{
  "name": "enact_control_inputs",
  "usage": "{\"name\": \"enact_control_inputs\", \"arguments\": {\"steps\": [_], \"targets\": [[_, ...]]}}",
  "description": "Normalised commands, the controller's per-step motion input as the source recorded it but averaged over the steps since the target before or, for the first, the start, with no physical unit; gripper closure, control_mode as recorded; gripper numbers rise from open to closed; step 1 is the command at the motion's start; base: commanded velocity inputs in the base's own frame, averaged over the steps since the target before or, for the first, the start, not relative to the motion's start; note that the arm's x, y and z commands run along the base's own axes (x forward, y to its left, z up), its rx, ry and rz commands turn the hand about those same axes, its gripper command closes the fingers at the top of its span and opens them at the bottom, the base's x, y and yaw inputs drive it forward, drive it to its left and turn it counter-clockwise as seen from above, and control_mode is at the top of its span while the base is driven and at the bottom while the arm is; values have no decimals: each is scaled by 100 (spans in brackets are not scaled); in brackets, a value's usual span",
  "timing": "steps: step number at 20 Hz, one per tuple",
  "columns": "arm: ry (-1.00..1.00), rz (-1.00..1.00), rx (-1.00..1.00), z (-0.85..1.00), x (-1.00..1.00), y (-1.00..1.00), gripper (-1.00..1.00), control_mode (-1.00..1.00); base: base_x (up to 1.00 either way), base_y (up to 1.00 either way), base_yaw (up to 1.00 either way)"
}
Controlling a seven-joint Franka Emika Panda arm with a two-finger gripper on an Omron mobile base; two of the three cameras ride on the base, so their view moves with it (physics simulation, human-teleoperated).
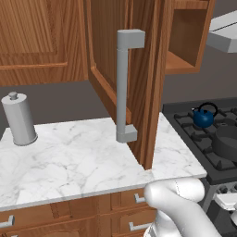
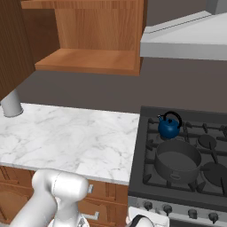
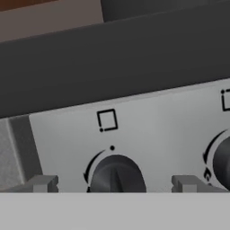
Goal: Pick the kettle from the cabinet and place it on a stove burner. Then pick the pot from the counter and place it on another stove burner. Finally, turn both burners on.
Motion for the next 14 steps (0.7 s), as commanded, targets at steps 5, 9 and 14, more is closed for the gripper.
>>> {"name": "enact_control_inputs", "arguments": {"steps": [5, 9, 14], "targets": [[-3, 0, 0, -3, 12, 0, -100, -100, 0, 0, 0], [-2, 0, 0, 0, 18, 0, -100, -100, 0, 0, 0], [0, 0, 0, 0, 20, 1, 100, -100, 0, 0, 0]]}}
